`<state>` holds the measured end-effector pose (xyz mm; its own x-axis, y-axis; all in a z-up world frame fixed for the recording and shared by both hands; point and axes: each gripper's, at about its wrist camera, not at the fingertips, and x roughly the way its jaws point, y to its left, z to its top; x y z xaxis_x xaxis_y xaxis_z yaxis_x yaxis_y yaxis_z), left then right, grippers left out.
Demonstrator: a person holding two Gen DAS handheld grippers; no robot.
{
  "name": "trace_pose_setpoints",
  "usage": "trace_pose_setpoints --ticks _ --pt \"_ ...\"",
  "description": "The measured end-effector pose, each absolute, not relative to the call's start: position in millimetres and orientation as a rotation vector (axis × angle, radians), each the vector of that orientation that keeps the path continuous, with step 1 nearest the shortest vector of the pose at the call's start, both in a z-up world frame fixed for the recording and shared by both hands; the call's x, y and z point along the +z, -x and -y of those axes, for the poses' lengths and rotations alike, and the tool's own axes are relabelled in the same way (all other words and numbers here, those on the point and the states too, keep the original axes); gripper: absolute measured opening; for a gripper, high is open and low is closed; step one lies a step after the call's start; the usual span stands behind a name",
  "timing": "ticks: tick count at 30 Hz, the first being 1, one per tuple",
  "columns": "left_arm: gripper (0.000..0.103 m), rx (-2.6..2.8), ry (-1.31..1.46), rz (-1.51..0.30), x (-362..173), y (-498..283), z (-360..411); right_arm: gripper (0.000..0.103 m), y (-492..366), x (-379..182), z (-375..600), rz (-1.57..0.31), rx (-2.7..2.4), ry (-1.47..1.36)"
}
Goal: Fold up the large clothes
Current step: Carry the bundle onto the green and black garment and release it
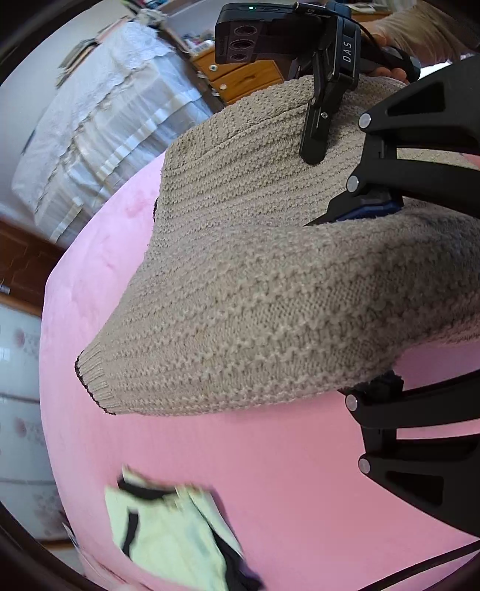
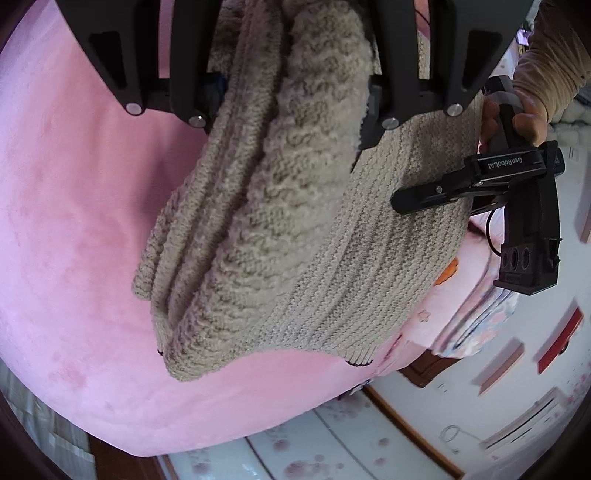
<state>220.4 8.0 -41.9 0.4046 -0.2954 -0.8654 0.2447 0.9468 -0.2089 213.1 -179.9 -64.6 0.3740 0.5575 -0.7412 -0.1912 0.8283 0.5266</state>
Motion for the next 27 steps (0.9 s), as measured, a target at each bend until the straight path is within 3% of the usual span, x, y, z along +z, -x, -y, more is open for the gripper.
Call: trace_pose_setpoints --ticks 8,15,20,27 --pt "0.059 -0.234 0.061 -1.087 27.8 -198.6 -128.9 0.049 -245.8 -5.6 65.2 -1.05 0.647 -0.338" --pt "0.059 -0.176 0.0 -1.067 77.0 -285.2 -250.0 0.049 -343.9 17.4 -42.9 -0.974 0.72 -0.333" --pt "0.059 -0.146 -0.024 -1.007 87.9 -364.7 -318.2 0.05 -436.9 9.6 -97.4 -0.918 0.729 -0.393" --pt "0.06 -0.067 -0.082 -0.985 56.4 -473.0 -395.8 0.05 -545.9 -47.7 -153.9 -0.887 0.752 -0.435"
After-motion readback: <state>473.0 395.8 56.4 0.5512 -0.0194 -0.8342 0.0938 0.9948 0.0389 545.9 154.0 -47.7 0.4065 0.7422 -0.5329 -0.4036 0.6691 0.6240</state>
